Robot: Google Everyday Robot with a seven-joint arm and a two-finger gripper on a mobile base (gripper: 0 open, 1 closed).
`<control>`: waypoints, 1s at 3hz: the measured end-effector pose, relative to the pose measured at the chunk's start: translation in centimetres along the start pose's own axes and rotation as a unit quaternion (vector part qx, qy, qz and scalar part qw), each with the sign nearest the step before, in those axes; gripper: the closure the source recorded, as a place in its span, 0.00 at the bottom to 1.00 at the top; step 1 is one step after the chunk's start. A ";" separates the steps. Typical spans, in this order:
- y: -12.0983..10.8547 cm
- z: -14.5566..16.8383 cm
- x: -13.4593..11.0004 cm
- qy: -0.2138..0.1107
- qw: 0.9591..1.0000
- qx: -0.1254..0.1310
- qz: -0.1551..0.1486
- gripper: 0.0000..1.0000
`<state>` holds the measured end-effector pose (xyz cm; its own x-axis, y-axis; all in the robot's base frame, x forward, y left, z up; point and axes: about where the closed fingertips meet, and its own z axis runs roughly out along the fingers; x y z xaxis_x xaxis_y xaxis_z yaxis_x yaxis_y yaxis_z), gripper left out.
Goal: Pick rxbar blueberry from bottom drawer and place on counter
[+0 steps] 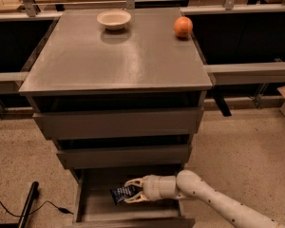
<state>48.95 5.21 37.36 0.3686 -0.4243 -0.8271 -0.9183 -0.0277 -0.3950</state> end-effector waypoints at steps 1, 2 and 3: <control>-3.4 -5.9 -9.7 -0.058 0.998 -0.016 -0.025 1.00; -5.7 -9.2 -15.1 -0.076 0.996 -0.030 -0.043 1.00; -8.4 -12.6 -20.1 -0.048 0.997 -0.034 -0.055 1.00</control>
Offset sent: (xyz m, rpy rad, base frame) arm -0.0195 -0.0295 0.2666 0.1229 -0.0751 0.2001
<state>47.45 2.57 62.41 0.4759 -0.3276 -0.8162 -0.8784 -0.1318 -0.4593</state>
